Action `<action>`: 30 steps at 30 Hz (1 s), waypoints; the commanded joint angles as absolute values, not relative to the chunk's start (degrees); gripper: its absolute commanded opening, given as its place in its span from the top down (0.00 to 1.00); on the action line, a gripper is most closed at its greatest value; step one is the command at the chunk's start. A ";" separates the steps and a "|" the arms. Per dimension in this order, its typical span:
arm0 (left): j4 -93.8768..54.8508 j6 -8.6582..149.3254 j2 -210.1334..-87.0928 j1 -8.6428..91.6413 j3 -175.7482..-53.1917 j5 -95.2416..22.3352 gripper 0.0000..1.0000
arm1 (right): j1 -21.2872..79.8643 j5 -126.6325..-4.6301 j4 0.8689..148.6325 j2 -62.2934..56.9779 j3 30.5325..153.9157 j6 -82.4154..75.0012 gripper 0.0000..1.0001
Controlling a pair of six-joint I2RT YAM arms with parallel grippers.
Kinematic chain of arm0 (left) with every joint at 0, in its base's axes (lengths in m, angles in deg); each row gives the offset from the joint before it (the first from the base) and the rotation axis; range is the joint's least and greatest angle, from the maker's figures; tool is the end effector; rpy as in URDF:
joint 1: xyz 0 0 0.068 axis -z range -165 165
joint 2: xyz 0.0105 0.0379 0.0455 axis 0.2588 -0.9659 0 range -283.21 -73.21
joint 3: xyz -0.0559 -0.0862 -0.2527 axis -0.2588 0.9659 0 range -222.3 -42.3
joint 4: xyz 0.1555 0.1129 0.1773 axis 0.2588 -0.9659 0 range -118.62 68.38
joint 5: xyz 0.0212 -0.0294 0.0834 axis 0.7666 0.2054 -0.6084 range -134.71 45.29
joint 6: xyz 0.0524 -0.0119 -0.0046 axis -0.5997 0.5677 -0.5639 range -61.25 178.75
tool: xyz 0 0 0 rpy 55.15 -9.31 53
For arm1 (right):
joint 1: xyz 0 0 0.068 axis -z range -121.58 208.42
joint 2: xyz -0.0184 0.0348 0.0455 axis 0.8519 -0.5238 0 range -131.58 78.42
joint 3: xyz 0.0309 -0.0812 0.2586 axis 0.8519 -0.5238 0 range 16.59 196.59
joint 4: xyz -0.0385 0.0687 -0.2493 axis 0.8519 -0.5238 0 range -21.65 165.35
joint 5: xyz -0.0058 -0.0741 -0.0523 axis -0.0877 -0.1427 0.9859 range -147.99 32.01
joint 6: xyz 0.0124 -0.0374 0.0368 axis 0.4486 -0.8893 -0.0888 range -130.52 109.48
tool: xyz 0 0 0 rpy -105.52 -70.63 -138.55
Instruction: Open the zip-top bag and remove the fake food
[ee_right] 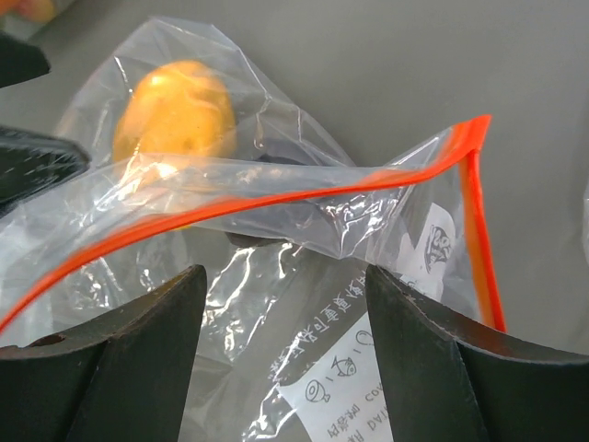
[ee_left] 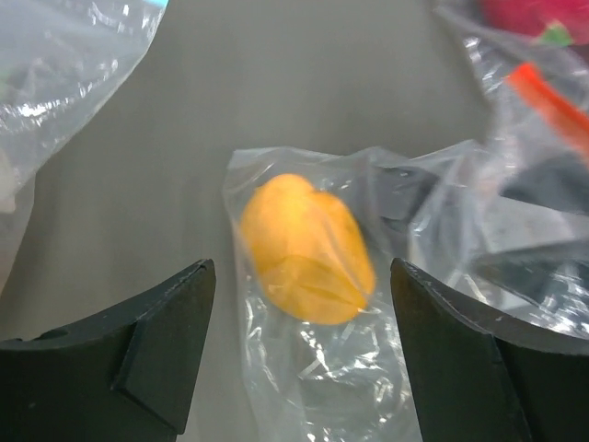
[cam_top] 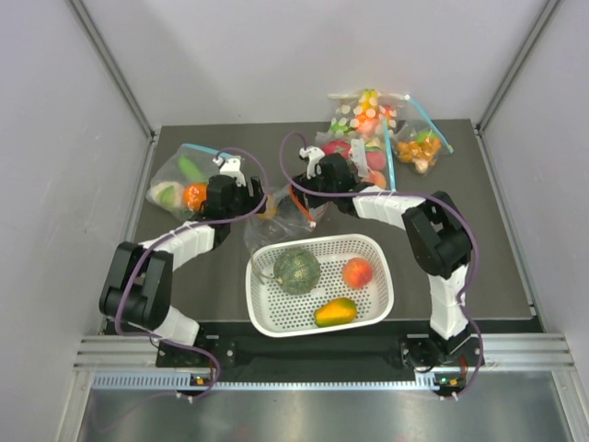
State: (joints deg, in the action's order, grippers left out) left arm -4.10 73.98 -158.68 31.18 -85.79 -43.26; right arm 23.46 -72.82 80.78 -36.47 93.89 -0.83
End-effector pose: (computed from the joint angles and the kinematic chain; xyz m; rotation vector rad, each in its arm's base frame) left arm 0.3082 -0.0904 0.2120 0.0333 2.0174 -0.3762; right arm 0.3665 0.2673 0.1933 -0.6342 2.1074 0.7248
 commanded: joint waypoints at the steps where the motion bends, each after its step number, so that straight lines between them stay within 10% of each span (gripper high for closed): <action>1: -3.07 75.80 -161.88 30.73 -89.40 -46.65 0.18 | 23.79 -74.16 83.70 -38.38 95.95 0.02 0.30; 10: -1.05 78.18 -169.09 29.85 -91.61 -42.61 0.21 | 23.79 -75.39 84.48 -40.84 98.33 0.82 0.30; 21: -0.43 78.44 -173.93 29.33 -93.80 -37.77 0.69 | 23.87 -76.97 85.89 -44.09 101.22 1.52 0.30; 30: -0.61 78.27 -176.74 29.24 -94.95 -34.70 0.84 | 23.79 -77.50 88.09 -46.47 102.63 1.70 0.29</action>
